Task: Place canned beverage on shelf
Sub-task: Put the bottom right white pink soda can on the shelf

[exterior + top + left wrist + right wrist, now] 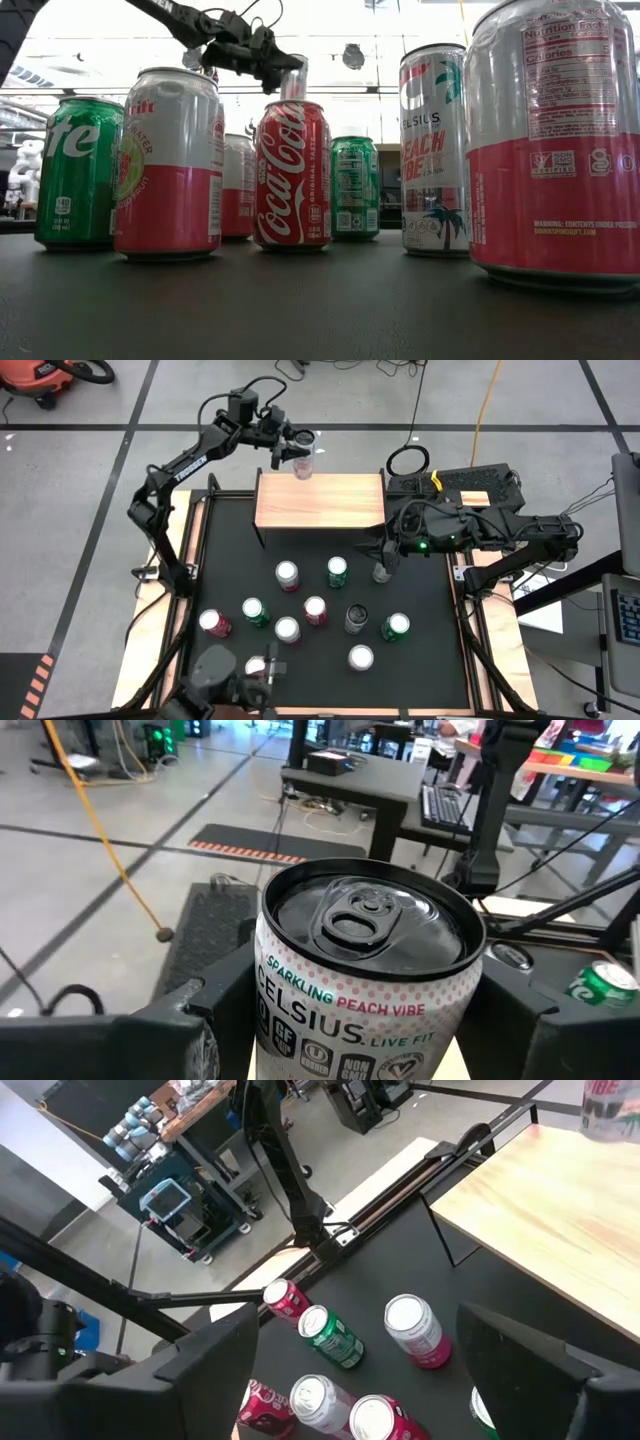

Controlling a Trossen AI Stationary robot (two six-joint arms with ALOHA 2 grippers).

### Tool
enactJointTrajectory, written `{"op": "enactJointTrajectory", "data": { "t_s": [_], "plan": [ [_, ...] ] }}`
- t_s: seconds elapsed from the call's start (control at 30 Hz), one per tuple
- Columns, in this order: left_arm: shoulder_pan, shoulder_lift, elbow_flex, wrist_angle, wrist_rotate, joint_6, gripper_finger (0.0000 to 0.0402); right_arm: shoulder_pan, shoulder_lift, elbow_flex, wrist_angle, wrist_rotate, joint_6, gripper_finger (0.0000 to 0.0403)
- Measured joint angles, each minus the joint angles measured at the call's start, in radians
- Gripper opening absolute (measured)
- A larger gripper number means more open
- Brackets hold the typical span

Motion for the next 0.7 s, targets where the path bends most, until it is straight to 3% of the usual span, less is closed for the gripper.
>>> {"op": "enactJointTrajectory", "data": {
  "t_s": [0.3,0.7],
  "plan": [
    [-0.032,0.025,0.0,-0.005,-0.029,-0.005,0.0254,-0.002,0.0,0.0,-0.005,0.001,-0.05,0.032],
    [-0.091,0.025,0.0,0.001,-0.164,-0.03,0.0254,-0.004,0.0,0.0,-0.005,0.004,-0.072,0.032]
  ]
}}
